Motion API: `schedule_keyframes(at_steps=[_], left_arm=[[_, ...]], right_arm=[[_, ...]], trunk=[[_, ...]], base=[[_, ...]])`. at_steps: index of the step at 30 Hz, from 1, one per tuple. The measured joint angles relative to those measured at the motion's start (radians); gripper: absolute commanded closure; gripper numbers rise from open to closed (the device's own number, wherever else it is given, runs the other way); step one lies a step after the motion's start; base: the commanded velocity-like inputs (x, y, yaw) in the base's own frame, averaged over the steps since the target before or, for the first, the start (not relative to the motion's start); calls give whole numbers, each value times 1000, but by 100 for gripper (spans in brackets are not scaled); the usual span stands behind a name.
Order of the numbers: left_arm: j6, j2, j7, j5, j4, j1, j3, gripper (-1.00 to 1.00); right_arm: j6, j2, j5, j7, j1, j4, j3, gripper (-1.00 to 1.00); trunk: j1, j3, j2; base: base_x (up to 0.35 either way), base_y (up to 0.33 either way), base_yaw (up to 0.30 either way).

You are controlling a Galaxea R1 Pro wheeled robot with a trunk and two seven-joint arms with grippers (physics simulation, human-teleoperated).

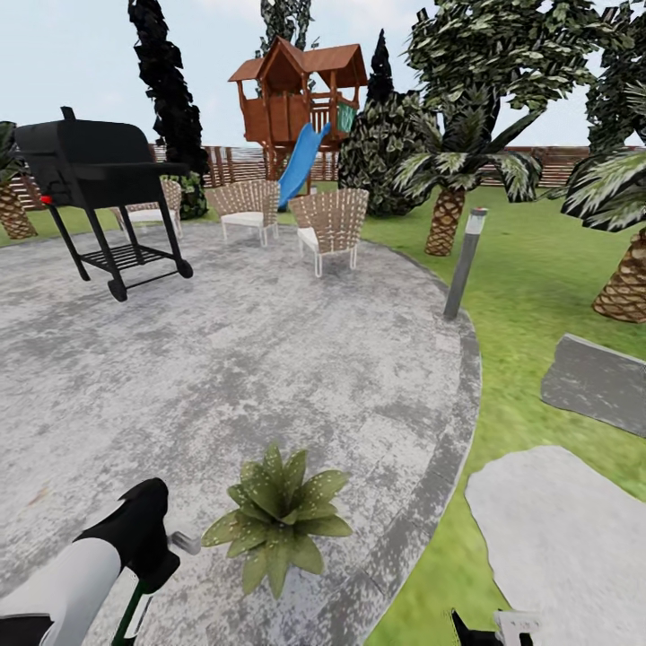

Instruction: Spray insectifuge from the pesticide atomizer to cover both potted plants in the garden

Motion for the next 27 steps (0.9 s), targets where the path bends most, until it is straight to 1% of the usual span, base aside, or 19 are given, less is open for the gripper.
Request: schedule_keyframes(at_steps=[18, 21, 27], left_arm=[[1, -1, 2, 0, -7, 0, 2, 100], [1, -1, 2, 0, -7, 0, 2, 100], [2, 1, 2, 0, -7, 0, 0, 100]], right_arm=[[0, 2, 0, 0, 0, 3, 1, -100], [0, 2, 0, 0, 0, 3, 1, -100], [0, 4, 0, 0, 0, 3, 1, -100]], trunk=[[0, 0, 0], [0, 0, 0], [0, 0, 0]], base=[[-27, -271, 6], [-72, -272, 148], [-44, -272, 265]])
